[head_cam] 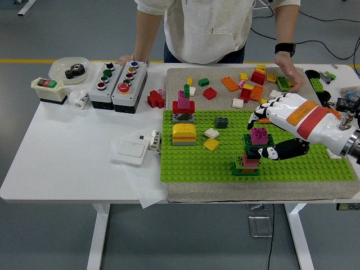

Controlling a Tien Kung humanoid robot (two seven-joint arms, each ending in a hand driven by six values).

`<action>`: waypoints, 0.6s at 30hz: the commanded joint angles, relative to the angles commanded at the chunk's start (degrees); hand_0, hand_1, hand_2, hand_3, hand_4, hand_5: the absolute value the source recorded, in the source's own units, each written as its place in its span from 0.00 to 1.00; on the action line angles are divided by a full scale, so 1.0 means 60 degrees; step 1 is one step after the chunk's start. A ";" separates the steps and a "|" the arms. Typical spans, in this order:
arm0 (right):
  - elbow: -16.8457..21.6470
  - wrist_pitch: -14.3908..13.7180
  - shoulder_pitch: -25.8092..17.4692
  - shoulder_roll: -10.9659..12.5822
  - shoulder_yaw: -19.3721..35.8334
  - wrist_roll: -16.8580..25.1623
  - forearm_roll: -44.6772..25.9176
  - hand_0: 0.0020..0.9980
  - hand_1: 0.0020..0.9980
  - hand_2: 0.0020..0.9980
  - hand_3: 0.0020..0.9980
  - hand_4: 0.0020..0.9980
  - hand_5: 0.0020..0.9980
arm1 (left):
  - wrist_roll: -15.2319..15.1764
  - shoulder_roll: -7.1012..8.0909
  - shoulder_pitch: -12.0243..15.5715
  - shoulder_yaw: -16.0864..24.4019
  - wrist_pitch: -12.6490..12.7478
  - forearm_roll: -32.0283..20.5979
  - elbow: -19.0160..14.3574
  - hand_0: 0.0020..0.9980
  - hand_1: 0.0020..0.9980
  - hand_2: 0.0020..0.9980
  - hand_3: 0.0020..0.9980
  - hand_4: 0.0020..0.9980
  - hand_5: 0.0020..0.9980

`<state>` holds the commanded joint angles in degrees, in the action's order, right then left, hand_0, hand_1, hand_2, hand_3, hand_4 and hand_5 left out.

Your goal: Pick up the brick,pile it on top of brick,press brick,pick up the brick,pile it on top of brick,press brick

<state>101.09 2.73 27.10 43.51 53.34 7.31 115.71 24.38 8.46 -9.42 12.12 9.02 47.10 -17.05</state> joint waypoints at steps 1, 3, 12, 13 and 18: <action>-0.0014 0.0003 -0.0006 0.0001 0.0005 0.0000 0.0007 0.51 0.57 0.61 0.55 0.75 0.49 | 0.0000 -0.0001 -0.0001 0.0001 0.0000 0.0000 0.0001 0.44 0.54 0.56 0.62 0.66 0.80; -0.0061 0.0006 -0.0017 -0.0002 0.0017 0.0005 0.0022 0.51 0.57 0.61 0.55 0.75 0.49 | -0.0004 -0.0003 -0.0006 -0.0007 0.0004 -0.0010 0.0000 0.44 0.54 0.56 0.62 0.66 0.80; -0.0191 0.0013 -0.0068 -0.0024 0.0082 0.0020 0.0093 0.50 0.56 0.60 0.54 0.74 0.48 | -0.0015 0.0000 -0.0024 -0.0034 0.0007 -0.0039 -0.0006 0.45 0.54 0.57 0.62 0.66 0.80; -0.0199 0.0016 -0.0073 -0.0025 0.0088 0.0020 0.0096 0.50 0.56 0.60 0.54 0.74 0.48 | -0.0013 -0.0001 -0.0028 -0.0030 0.0004 -0.0030 -0.0005 0.45 0.54 0.57 0.62 0.66 0.80; -0.0214 0.0022 -0.0119 -0.0032 0.0143 0.0019 0.0109 0.50 0.56 0.60 0.54 0.74 0.48 | -0.0016 0.0002 -0.0032 -0.0034 0.0002 -0.0040 -0.0005 0.45 0.54 0.57 0.62 0.66 0.80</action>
<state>99.80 2.86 26.38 43.32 54.20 7.42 116.36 24.29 8.47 -9.62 11.92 9.04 46.86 -17.08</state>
